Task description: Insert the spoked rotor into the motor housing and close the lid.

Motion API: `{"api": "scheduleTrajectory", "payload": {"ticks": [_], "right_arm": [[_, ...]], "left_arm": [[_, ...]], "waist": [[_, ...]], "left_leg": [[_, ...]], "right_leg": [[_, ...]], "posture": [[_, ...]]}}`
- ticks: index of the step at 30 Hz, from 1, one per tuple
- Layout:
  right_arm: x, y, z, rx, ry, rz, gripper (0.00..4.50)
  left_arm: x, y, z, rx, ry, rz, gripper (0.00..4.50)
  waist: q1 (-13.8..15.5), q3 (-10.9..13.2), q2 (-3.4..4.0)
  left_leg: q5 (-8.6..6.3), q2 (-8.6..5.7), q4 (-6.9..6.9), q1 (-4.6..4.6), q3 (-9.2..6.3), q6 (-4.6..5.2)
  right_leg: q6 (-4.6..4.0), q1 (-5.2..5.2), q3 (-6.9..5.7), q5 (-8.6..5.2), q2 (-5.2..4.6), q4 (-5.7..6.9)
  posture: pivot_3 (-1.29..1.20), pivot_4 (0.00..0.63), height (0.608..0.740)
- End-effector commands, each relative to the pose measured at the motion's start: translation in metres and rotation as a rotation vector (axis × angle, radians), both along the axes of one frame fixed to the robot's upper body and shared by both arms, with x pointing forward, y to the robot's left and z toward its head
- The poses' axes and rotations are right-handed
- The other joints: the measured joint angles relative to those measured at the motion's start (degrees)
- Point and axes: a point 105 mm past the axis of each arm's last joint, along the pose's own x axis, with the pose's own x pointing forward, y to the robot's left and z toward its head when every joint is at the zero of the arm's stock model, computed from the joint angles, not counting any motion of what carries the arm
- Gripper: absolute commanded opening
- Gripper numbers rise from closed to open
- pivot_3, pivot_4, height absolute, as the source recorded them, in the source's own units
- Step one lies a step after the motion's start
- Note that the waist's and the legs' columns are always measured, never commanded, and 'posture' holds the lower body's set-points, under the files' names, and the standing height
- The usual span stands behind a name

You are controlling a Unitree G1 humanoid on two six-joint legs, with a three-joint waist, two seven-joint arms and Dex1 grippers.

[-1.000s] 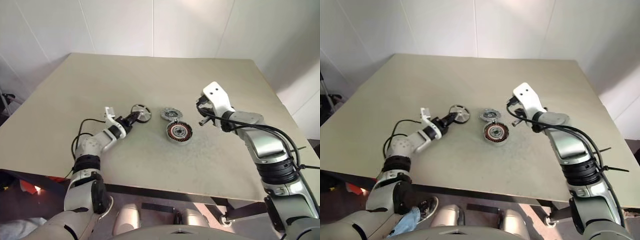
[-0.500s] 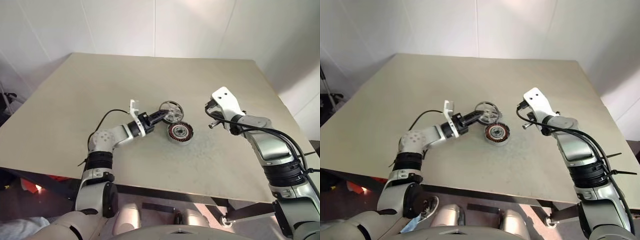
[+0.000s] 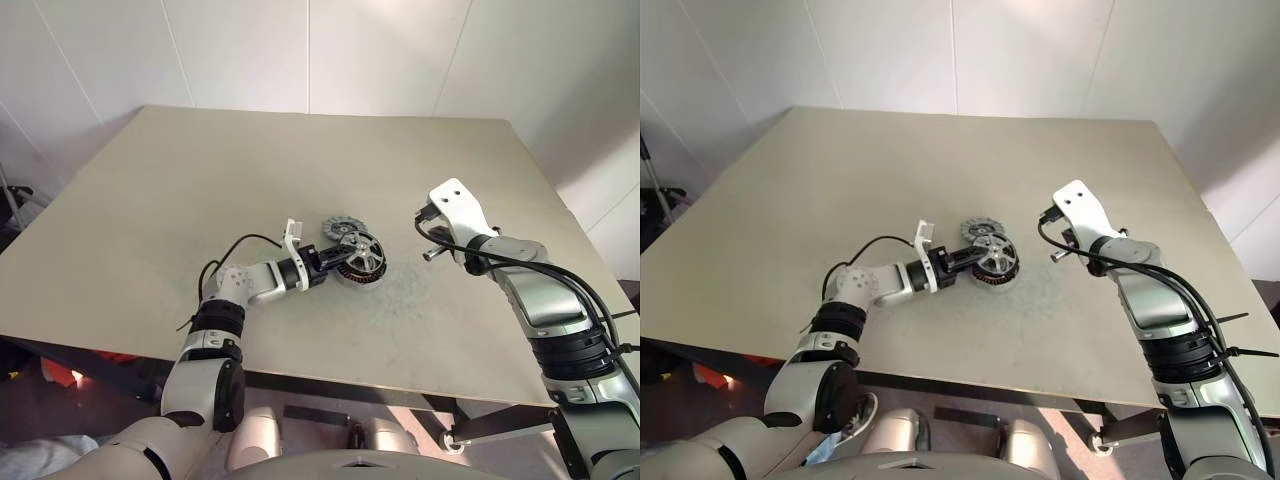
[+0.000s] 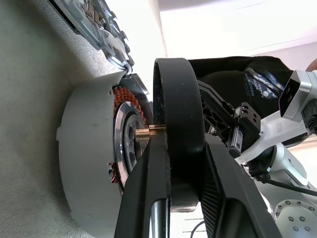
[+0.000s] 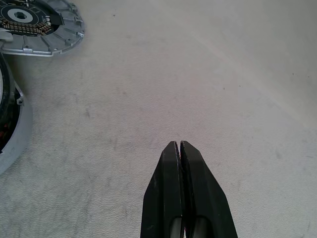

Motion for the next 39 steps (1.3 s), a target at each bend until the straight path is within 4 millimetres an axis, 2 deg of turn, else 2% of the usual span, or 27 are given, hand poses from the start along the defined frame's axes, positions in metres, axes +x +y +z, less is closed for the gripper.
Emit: {"api": "scheduleTrajectory", "payload": {"ticks": [1,3,9,14,20,23,27,29,33,37,39], "right_arm": [[0.003,0.0,0.019,-0.008,-0.071,0.003,0.0],[0.004,0.001,0.018,-0.009,-0.07,0.005,0.0],[0.005,0.002,0.019,-0.008,-0.072,0.011,0.0],[0.005,0.009,0.021,0.025,-0.078,0.039,0.0],[0.0,0.028,0.02,0.071,-0.072,0.109,0.0],[-0.001,0.036,0.023,0.099,-0.079,0.141,0.0],[-0.01,0.062,0.026,0.22,-0.052,0.223,0.0],[-0.017,0.072,0.02,0.251,-0.021,0.257,0.0],[-0.025,0.081,-0.009,0.288,0.074,0.252,0.0],[-0.031,0.074,-0.051,0.27,0.192,0.196,0.0],[-0.028,0.066,-0.057,0.234,0.189,0.162,0.0]], "left_arm": [[0.0,-0.004,0.008,-0.008,-0.034,-0.023,0.41],[-0.001,-0.004,0.008,-0.006,-0.041,-0.025,0.41],[0.0,0.003,0.001,0.016,-0.018,-0.003,2.41],[0.007,0.03,0.007,0.04,-0.07,0.066,2.41],[0.018,0.082,0.025,0.093,-0.149,0.188,2.41],[0.019,0.093,0.03,0.109,-0.177,0.215,2.41],[0.021,0.1,0.034,0.123,-0.208,0.251,2.41],[0.022,0.101,0.034,0.13,-0.211,0.263,2.41],[0.02,0.097,0.031,0.138,-0.212,0.264,2.41],[0.022,0.1,0.024,0.165,-0.202,0.289,2.41],[0.024,0.101,0.021,0.175,-0.194,0.308,2.41]], "waist": [[0.0,0.0,0.0],[0.0,0.0,0.0],[0.0,0.0,0.02],[-0.3,0.0,0.02],[-0.4,0.1,0.13],[-0.1,0.1,0.15],[0.0,0.1,0.16],[-0.1,0.1,0.16],[0.0,0.1,0.15],[-0.1,0.1,0.15],[-0.3,0.1,0.1]], "left_leg": [[0.0,0.0,0.0,0.0,0.0,0.0],[0.0,0.0,0.0,0.0,0.0,0.01],[-0.03,0.0,0.0,0.1,0.0,0.05],[-0.1,0.02,0.01,0.17,0.0,0.15],[-0.07,0.04,-0.04,0.01,0.0,0.11],[-0.06,0.01,-0.02,-0.04,0.01,0.09],[-0.07,0.01,0.05,-0.07,0.01,0.09],[-0.07,0.03,0.04,-0.05,0.01,0.09],[-0.04,0.02,0.04,0.01,0.0,0.04],[-0.03,0.02,0.03,-0.01,0.01,0.02],[-0.03,0.03,0.03,0.14,0.01,-0.01]], "right_leg": [[0.0,0.0,0.0,0.0,0.0,0.0],[0.0,0.0,0.0,0.0,0.0,0.0],[0.0,0.11,0.0,0.0,0.0,0.0],[0.01,0.15,0.0,-0.01,0.0,0.01],[-0.02,-0.06,-0.01,0.0,0.01,0.05],[-0.02,-0.05,0.0,0.0,0.0,0.0],[-0.01,-0.02,0.0,0.0,-0.02,0.0],[-0.01,-0.03,0.0,0.0,-0.01,0.03],[-0.01,0.04,0.0,0.0,-0.01,0.02],[-0.01,0.01,0.0,0.0,-0.01,0.01],[0.0,0.13,0.01,-0.01,-0.01,0.01]], "posture": [[0.0,0.0,0.74],[0.0,0.0,0.74],[0.0,0.0,0.74],[0.0,0.0,0.74],[0.0,0.0,0.74],[0.0,0.0,0.74],[0.0,0.0,0.74],[0.0,0.0,0.74],[0.0,0.0,0.74],[0.0,0.0,0.74],[0.0,0.0,0.74]]}}
